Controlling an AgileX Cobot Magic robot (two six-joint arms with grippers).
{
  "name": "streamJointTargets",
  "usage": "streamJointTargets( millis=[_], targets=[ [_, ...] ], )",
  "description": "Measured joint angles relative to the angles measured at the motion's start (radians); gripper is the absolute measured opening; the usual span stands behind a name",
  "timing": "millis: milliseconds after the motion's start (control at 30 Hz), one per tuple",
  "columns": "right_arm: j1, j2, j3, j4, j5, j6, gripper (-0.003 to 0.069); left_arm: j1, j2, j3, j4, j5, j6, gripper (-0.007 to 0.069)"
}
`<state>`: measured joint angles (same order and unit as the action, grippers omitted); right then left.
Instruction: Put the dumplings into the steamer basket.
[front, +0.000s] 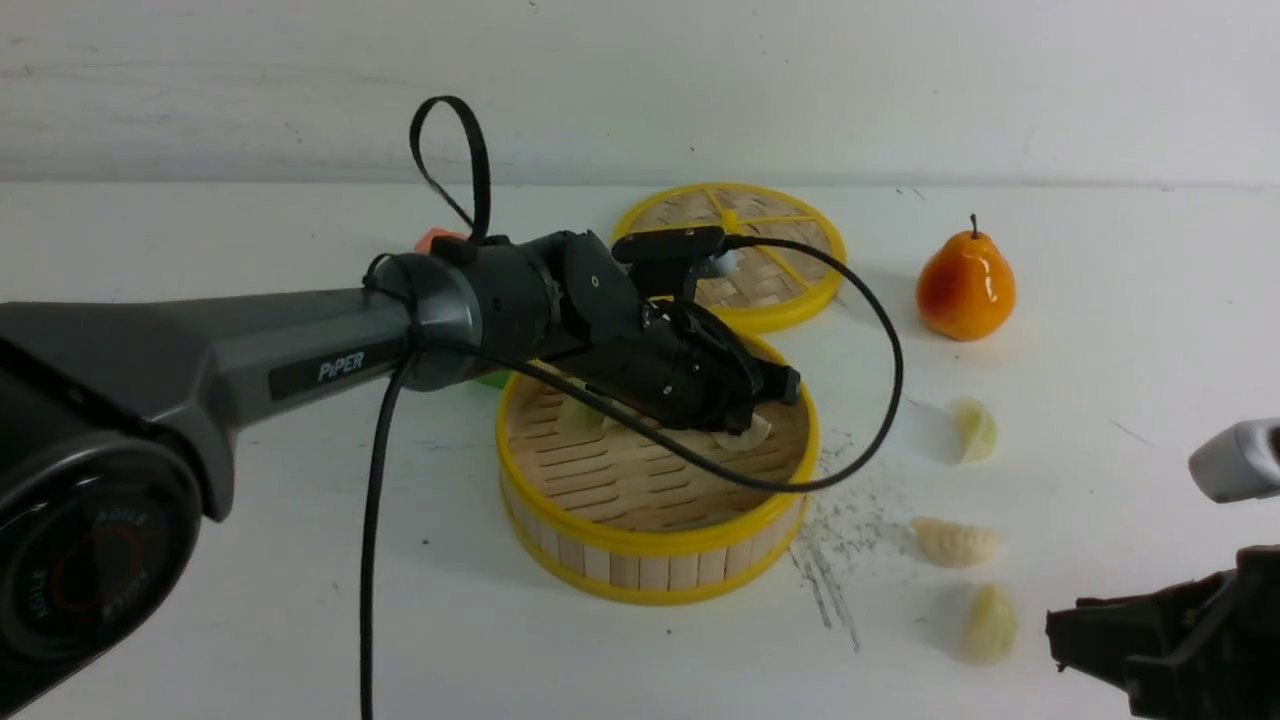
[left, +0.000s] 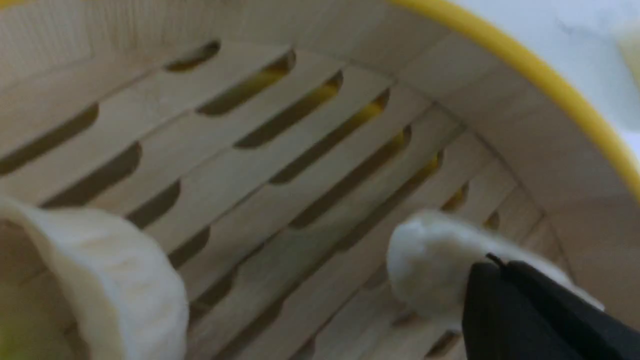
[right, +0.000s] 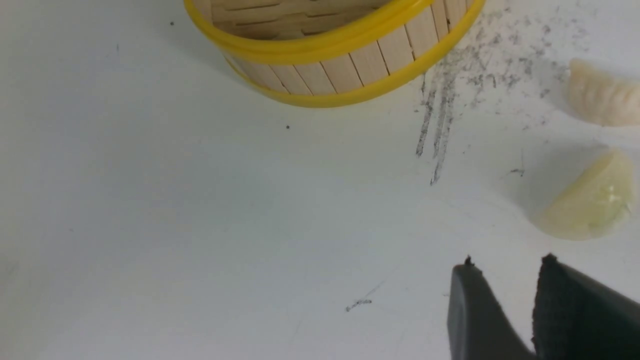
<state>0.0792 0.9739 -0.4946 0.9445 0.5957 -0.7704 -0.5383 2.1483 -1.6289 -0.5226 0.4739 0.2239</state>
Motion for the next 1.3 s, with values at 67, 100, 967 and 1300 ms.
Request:
streamJointTargets(
  millis=[67,100,967,1300],
  targets=[
    [0.0,0.0,0.0,-0.001,0.0,0.0,0.019,0.0,-0.012,0.001,0.074,0.088,-0.001,-0.0013],
    [0.0,0.0,0.0,-0.001,0.0,0.0,0.0191,0.0,-0.021,0.002,0.112,0.125,-0.005,-0.0013],
    [0.0,0.0,0.0,0.021,-0.003,0.0,0.0199,-0.001,-0.062,0.002,0.005,-0.011,-0.273,-0.0013],
    [0.0,0.0,0.0,0.021,-0.003,0.0,0.0202,0.0,-0.014,0.002,0.15,-0.132,-0.27,-0.0013]
  ],
)
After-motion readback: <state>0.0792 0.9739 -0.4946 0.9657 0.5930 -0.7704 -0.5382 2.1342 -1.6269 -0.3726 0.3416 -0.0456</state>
